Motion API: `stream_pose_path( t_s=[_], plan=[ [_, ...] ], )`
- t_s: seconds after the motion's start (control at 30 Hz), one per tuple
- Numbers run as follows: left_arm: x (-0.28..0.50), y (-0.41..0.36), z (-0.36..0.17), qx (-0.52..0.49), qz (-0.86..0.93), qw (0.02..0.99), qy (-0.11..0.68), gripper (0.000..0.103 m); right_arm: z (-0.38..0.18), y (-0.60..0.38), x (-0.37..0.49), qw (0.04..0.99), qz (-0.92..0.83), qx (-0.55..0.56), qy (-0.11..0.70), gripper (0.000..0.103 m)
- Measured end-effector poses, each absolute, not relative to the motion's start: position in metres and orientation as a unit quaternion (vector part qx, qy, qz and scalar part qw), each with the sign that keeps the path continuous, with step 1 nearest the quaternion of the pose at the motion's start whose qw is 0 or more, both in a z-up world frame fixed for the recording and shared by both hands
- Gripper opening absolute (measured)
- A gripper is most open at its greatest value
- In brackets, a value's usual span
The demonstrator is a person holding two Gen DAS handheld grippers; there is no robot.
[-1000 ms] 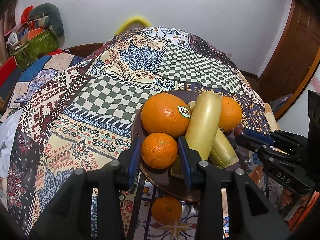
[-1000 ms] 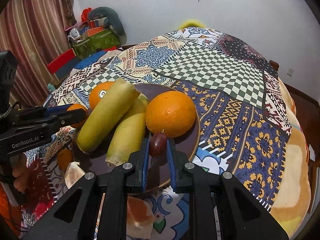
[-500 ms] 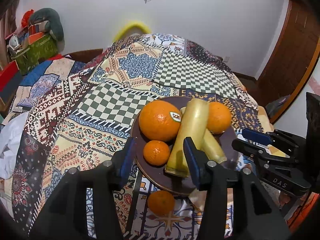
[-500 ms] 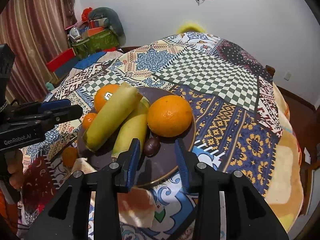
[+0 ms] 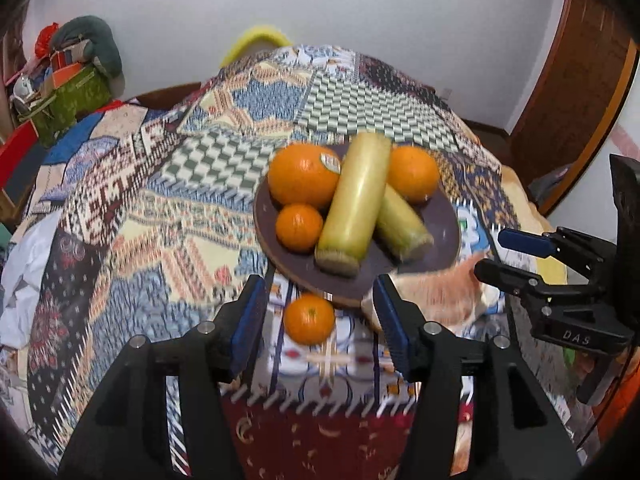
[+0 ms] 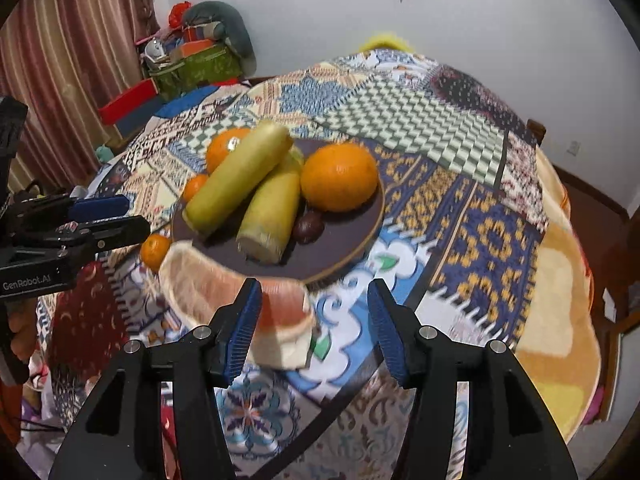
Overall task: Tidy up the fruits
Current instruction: 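Grasp a peeled pomelo segment with the right tool and lift it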
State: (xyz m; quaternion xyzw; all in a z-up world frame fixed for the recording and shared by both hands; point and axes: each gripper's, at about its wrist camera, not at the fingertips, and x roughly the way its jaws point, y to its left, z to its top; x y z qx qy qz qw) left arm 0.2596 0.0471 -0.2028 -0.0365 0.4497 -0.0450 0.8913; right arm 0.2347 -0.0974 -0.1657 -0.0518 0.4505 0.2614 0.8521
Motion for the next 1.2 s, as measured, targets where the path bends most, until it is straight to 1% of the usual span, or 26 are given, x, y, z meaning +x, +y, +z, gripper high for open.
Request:
stream_pose_path(
  t_s=[0.43, 0.5, 0.57, 0.63, 0.7, 0.8, 1.07, 1.2],
  plan=[
    [0.247, 0.037, -0.229, -0.052, -0.053, 0.873, 0.482, 0.056, -0.175, -0.082, 0.224, 0.832, 0.297, -0.036, 0.467, 0.053],
    [0.247, 0.037, -0.23, -0.052, -0.053, 0.873, 0.483, 0.056, -0.173, -0.08, 0.218, 0.834, 0.296, -0.047, 0.462, 0.051],
    [0.247, 0.037, -0.232, -0.052, -0.053, 0.872, 0.484, 0.056, -0.17, -0.08, 0.212, 0.837, 0.297, -0.057, 0.456, 0.045],
    [0.247, 0.037, -0.233, -0.051, -0.053, 0.871, 0.485, 0.056, -0.165, -0.082, 0.206, 0.837, 0.306, -0.058, 0.45, 0.034],
    [0.247, 0.036, -0.235, -0.05, -0.05, 0.87, 0.487, 0.056, -0.161, -0.084, 0.203, 0.831, 0.323, -0.049, 0.45, 0.029],
    [0.245, 0.038, -0.235, -0.054, -0.047, 0.871, 0.486, 0.056, -0.159, -0.081, 0.198, 0.832, 0.331, -0.054, 0.443, 0.029],
    [0.239, 0.043, -0.235, -0.056, -0.044, 0.874, 0.481, 0.056, -0.168, -0.063, 0.198, 0.816, 0.353, -0.054, 0.454, 0.029],
    [0.24, 0.052, -0.238, -0.083, -0.046, 0.872, 0.481, 0.056, -0.172, -0.059, 0.202, 0.812, 0.357, -0.057, 0.458, 0.032]
  ],
)
